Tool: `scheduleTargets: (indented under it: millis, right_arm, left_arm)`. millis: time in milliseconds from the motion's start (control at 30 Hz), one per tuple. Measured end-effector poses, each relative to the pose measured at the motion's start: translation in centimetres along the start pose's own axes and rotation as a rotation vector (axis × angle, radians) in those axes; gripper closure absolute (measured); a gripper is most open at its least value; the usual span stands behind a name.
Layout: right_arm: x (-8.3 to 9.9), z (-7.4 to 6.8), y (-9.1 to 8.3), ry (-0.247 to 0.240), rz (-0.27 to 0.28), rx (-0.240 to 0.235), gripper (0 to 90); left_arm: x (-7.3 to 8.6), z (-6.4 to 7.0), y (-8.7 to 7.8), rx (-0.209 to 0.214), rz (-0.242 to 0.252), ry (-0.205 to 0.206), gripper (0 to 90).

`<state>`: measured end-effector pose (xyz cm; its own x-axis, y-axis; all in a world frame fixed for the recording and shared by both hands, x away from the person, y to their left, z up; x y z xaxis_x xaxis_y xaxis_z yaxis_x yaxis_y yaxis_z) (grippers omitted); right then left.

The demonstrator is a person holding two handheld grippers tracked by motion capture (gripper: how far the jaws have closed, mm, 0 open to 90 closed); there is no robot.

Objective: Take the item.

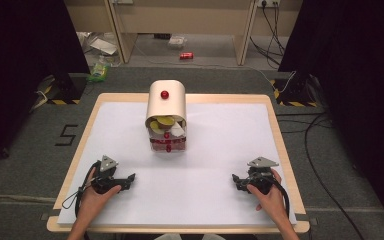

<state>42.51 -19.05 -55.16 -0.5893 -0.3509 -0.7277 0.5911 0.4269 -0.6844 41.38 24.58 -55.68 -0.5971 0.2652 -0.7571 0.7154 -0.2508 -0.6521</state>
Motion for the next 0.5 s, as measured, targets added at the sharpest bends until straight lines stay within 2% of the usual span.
scheduleTargets:
  millis: [500]
  right_arm:
    - [0.38,0.03,-0.46,0.016,0.002,-0.006,15.8]
  left_arm:
    - [-0.02,-0.02,-0.04,0.004,0.001,-0.003,14.3]
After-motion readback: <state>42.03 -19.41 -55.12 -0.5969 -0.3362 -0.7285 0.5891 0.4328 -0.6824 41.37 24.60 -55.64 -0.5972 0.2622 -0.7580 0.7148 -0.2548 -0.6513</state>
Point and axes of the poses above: each handheld gripper's, and its own axes: y roughly forward along the jaws, x roughly out of its underside, z roughly to its right, the point moved 8 cm from there along y, roughly forward along the jaws, and after that the axes turned 5 degrees about -x, right-handed, at the moved point
